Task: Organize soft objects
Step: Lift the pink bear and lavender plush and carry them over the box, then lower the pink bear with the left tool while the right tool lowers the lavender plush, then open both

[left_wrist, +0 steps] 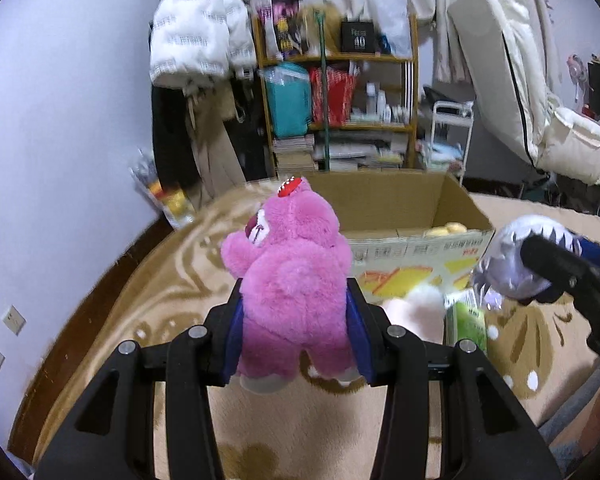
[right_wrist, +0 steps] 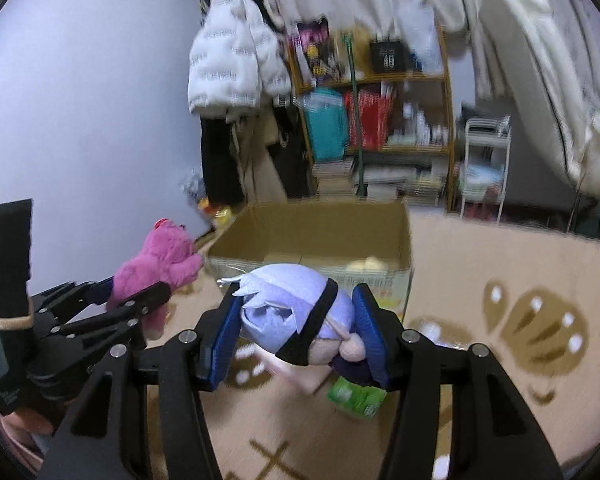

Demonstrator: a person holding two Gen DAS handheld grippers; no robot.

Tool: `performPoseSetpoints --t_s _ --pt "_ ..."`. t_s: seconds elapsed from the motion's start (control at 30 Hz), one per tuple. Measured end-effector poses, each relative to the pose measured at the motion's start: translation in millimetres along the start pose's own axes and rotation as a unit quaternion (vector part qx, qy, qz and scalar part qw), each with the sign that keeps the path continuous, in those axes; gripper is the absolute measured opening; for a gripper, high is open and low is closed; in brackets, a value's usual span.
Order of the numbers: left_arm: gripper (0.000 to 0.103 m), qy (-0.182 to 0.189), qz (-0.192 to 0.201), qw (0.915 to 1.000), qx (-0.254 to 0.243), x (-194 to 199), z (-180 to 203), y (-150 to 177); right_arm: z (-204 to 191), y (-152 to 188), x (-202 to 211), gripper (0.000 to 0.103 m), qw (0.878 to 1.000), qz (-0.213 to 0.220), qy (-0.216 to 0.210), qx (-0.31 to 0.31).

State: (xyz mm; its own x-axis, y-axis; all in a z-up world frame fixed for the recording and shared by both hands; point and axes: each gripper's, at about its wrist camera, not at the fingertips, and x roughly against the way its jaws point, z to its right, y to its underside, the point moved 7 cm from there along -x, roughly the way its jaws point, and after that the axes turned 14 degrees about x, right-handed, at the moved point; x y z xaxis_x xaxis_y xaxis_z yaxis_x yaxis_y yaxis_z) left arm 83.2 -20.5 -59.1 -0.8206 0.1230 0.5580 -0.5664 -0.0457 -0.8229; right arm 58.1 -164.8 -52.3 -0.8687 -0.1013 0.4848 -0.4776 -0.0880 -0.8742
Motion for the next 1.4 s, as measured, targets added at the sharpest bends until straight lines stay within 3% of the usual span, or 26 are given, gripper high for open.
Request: performPoseSetpoints --t_s 0.3,0.57,0.73,0.87,1.4 --pt "0.044 0.008 0.054 0.9985 -0.01 18.0 5.0 -15.1 6.2 -35.6 26.8 0.059 0.995 0.076 0.063 0.014" --pt "0.044 0.009 0.08 0.9967 -0.013 22.8 12.7 -32.1 23.1 -52.6 28.4 0.059 0.994 0.093 0.063 -0.004" --pt "0.044 0.01 0.093 0.9955 -0.012 22.3 17.7 -45.6 34.3 -71.6 30.4 0.059 0.989 0.115 0.089 0.024" --pt "0.044 0.01 0.109 0.9939 -0.015 19.1 21.2 -59.9 44.3 -82.3 27.3 0.06 0.988 0.124 0.09 0.021" --pt "0.044 0.01 0.107 0.9942 -0.006 -28.6 24.4 -98.8 71.5 -97.7 -11.6 0.06 0.991 0.118 0.069 0.004"
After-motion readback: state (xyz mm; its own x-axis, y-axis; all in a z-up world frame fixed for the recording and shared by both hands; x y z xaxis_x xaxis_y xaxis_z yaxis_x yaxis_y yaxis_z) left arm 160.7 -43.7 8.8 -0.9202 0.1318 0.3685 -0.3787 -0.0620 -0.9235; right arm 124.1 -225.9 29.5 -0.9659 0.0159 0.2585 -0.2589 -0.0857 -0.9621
